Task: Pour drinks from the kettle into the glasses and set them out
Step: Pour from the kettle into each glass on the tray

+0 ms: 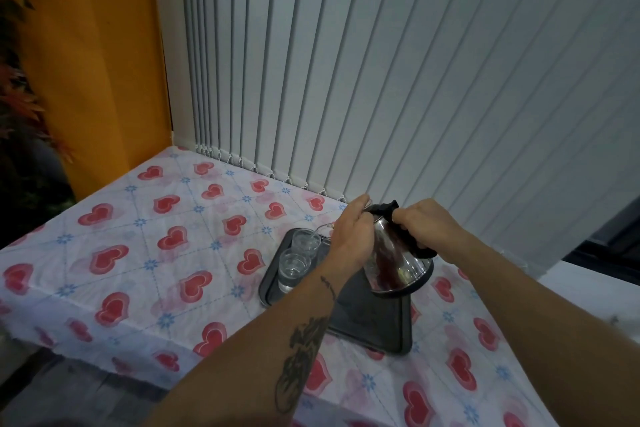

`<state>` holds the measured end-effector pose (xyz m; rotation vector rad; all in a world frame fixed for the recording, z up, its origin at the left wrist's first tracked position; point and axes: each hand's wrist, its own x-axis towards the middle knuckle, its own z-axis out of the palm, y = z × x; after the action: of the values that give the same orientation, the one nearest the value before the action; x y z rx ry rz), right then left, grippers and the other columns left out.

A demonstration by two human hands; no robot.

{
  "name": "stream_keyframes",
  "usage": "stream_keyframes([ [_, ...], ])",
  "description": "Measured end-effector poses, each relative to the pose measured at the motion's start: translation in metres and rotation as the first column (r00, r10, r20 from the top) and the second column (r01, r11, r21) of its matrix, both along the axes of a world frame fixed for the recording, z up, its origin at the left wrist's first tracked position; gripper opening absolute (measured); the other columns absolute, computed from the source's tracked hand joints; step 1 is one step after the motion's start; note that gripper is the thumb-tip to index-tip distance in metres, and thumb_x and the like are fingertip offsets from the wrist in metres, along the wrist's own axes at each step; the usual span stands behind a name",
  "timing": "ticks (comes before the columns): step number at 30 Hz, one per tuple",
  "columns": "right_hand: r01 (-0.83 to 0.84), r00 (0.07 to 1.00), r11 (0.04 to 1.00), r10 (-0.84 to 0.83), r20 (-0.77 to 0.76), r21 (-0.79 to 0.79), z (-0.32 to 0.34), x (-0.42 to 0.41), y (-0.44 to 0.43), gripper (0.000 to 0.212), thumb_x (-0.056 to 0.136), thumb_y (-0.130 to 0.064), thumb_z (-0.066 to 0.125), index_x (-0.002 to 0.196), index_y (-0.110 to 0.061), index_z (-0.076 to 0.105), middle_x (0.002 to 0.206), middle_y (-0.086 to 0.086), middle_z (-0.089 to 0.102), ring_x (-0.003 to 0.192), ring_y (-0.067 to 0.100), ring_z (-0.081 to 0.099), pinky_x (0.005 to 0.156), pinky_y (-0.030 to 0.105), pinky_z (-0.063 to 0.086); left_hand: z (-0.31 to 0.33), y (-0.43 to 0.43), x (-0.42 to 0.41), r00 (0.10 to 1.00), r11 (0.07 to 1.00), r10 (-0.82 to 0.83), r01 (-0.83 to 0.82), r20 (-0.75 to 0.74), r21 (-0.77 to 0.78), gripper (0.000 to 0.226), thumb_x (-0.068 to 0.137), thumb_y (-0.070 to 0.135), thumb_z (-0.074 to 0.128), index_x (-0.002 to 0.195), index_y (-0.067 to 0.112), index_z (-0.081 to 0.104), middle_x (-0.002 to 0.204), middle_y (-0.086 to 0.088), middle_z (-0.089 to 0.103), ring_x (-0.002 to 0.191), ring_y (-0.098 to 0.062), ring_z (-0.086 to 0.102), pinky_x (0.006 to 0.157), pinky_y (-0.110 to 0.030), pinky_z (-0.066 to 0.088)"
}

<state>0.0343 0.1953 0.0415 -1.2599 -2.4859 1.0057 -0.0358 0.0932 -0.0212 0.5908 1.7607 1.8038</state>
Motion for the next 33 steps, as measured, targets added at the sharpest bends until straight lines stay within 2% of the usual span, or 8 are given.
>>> stream_keyframes([
  [8, 0.04, 0.997, 0.996, -0.045, -0.057, -0.083, -0.013, 0.007, 0.0, 0.031, 0.08, -0.022, 0.064, 0.053, -0.014, 0.05, 0.045, 0.0, 0.047, 0.041, 0.018, 0.043, 0.048, 0.031, 0.032, 0.0, -0.001, 0.001, 1.0, 1.0, 0.015, -0.015, 0.003, -0.001, 0.053, 0.089, 0.018, 0.036, 0.138, 0.029, 0.049, 0.146, 0.006, 0.045, 0.133, -0.015, 0.041, 0.115, -0.04, 0.029],
  [13, 0.126, 0.983, 0.981, -0.143, -0.114, -0.149, -0.031, 0.015, -0.003, 0.027, 0.084, -0.019, 0.063, 0.059, -0.011, 0.057, 0.049, 0.003, 0.053, 0.047, 0.02, 0.048, 0.05, 0.029, 0.036, 0.002, 0.001, 0.005, 0.996, 0.999, -0.009, 0.005, -0.088, -0.038, 0.051, 0.091, 0.018, 0.035, 0.141, 0.025, 0.046, 0.15, 0.005, 0.04, 0.137, -0.016, 0.036, 0.117, -0.039, 0.026],
  [16, 0.1, 0.977, 0.974, -0.135, -0.168, -0.203, -0.039, 0.021, -0.005, 0.026, 0.087, -0.012, 0.06, 0.062, -0.01, 0.056, 0.056, 0.006, 0.054, 0.051, 0.02, 0.048, 0.052, 0.029, 0.036, 0.002, 0.004, 0.009, 0.987, 0.998, -0.019, 0.008, -0.162, -0.063, 0.053, 0.089, 0.022, 0.033, 0.141, 0.024, 0.044, 0.151, 0.003, 0.039, 0.137, -0.018, 0.036, 0.116, -0.043, 0.027],
  [20, 0.068, 0.974, 0.973, -0.113, -0.198, -0.22, -0.042, 0.027, 0.001, 0.028, 0.088, -0.013, 0.06, 0.06, -0.013, 0.057, 0.052, 0.002, 0.052, 0.051, 0.02, 0.045, 0.052, 0.03, 0.035, 0.004, 0.009, 0.013, 0.977, 0.997, -0.001, -0.016, -0.215, -0.075, 0.051, 0.09, 0.019, 0.034, 0.141, 0.021, 0.044, 0.149, 0.003, 0.041, 0.136, -0.018, 0.037, 0.116, -0.041, 0.026],
  [24, 0.053, 0.985, 0.983, -0.08, -0.152, -0.174, -0.038, 0.032, 0.009, 0.027, 0.087, -0.019, 0.06, 0.06, -0.014, 0.06, 0.048, -0.001, 0.053, 0.05, 0.019, 0.047, 0.054, 0.032, 0.038, 0.003, 0.014, 0.017, 0.974, 0.997, -0.018, 0.0, -0.227, -0.08, 0.052, 0.091, 0.017, 0.035, 0.142, 0.019, 0.043, 0.15, 0.003, 0.04, 0.136, -0.016, 0.035, 0.115, -0.032, 0.024],
  [28, 0.035, 0.995, 0.996, -0.043, -0.091, -0.085, -0.029, 0.036, 0.01, 0.025, 0.089, -0.02, 0.059, 0.071, -0.005, 0.069, 0.055, 0.004, 0.059, 0.048, 0.016, 0.053, 0.05, 0.027, 0.042, 0.0, 0.015, 0.02, 0.972, 0.995, -0.053, 0.032, -0.227, -0.093, 0.051, 0.091, 0.012, 0.037, 0.141, 0.017, 0.042, 0.151, 0.003, 0.038, 0.136, -0.015, 0.034, 0.102, -0.021, 0.02],
  [31, 0.015, 0.999, 1.0, -0.016, -0.033, -0.006, -0.026, 0.035, 0.015, 0.027, 0.088, -0.022, 0.06, 0.068, -0.007, 0.069, 0.056, 0.005, 0.061, 0.051, 0.017, 0.056, 0.056, 0.029, 0.044, -0.006, 0.016, 0.024, 0.966, 0.994, -0.067, 0.044, -0.249, -0.096, 0.048, 0.089, 0.01, 0.038, 0.137, 0.017, 0.045, 0.146, 0.004, 0.042, 0.132, -0.015, 0.038, 0.099, -0.021, 0.022],
  [33, -0.005, 1.0, 0.999, 0.004, 0.017, 0.046, -0.023, 0.033, 0.017, 0.029, 0.087, -0.025, 0.06, 0.064, -0.01, 0.068, 0.056, 0.005, 0.061, 0.055, 0.021, 0.057, 0.06, 0.032, 0.044, -0.009, 0.017, 0.026, 0.969, 0.994, -0.067, 0.045, -0.239, -0.096, 0.051, 0.089, 0.011, 0.038, 0.139, 0.017, 0.044, 0.149, 0.004, 0.039, 0.136, -0.016, 0.036, 0.105, -0.022, 0.024],
])
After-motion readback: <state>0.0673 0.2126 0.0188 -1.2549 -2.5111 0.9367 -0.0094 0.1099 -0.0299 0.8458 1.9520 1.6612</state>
